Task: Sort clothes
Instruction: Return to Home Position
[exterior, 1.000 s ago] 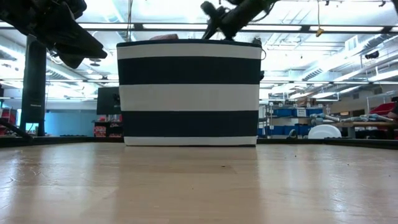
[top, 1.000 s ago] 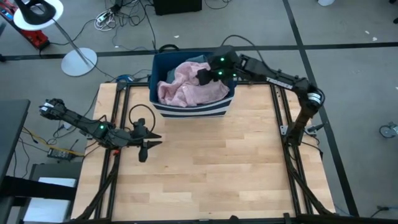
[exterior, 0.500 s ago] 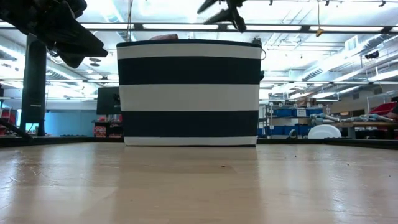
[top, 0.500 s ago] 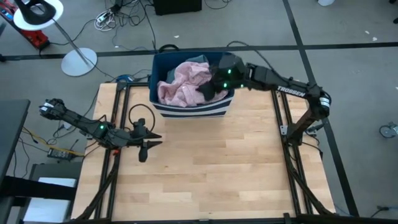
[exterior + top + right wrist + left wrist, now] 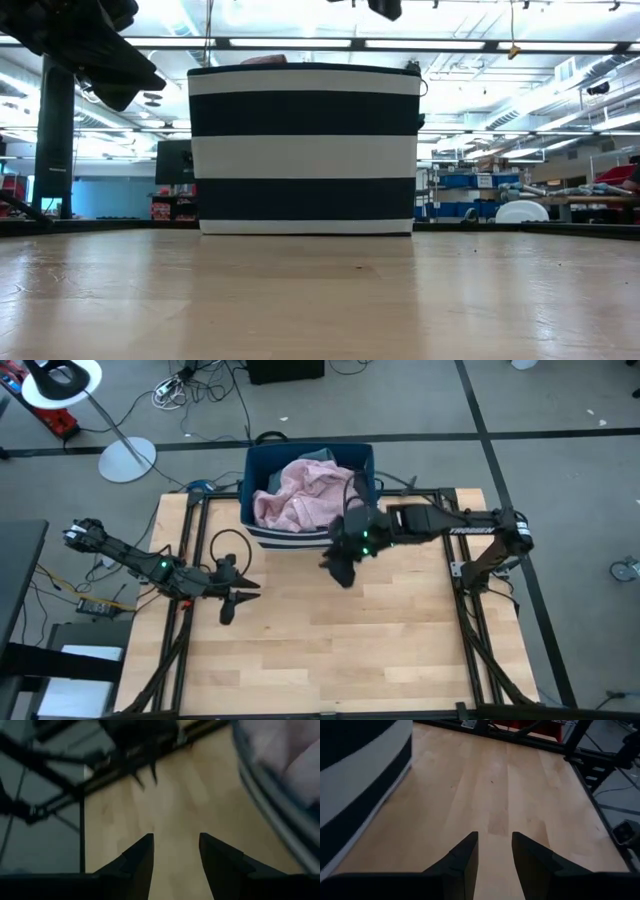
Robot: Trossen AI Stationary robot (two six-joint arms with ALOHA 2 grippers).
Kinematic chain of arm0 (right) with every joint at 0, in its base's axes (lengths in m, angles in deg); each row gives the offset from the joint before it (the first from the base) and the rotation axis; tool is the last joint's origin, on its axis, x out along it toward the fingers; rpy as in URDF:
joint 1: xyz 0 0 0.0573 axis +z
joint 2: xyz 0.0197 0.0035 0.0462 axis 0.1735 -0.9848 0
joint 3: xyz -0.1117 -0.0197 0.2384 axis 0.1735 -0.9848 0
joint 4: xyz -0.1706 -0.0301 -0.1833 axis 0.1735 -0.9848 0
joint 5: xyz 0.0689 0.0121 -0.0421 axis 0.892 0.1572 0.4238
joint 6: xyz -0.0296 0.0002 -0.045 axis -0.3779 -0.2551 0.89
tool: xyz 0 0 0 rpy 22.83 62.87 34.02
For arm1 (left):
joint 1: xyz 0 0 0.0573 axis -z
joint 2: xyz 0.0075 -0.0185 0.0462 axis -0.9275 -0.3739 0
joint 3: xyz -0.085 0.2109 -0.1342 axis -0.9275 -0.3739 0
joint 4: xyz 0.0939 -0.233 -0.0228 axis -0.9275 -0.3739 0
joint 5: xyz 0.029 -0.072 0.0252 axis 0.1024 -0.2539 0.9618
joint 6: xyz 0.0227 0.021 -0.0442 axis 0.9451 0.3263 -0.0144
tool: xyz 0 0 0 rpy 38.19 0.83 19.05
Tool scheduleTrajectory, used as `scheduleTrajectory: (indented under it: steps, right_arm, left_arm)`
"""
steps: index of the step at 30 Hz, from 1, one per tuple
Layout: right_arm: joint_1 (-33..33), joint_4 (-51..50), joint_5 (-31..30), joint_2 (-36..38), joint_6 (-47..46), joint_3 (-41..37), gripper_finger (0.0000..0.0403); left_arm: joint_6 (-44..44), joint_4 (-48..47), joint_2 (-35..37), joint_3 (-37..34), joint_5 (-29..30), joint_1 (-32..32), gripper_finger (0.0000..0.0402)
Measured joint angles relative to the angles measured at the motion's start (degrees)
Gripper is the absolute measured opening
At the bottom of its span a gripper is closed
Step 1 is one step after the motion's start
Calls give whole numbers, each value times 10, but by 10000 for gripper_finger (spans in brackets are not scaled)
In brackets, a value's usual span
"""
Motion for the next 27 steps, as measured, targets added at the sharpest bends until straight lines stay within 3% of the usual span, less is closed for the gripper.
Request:
scheduleTrajectory:
  steps: [8, 14, 21, 27]
  right_arm:
    - [87, -58, -37, 0, -37, -22, 161]
    - [140, -37, -65, 0, -60, -98, 161]
    - [169, 163, -62, 0, -81, -235, 160]
    - [167, 304, -47, 11, -73, -324, 162]
  left_arm:
    - [20, 6, 0, 0, -25, 0, 124]
    - [92, 54, 0, 0, -63, 0, 124]
    - [148, 37, 36, 0, -41, 0, 124]
    - [187, 48, 119, -33, -16, 0, 124]
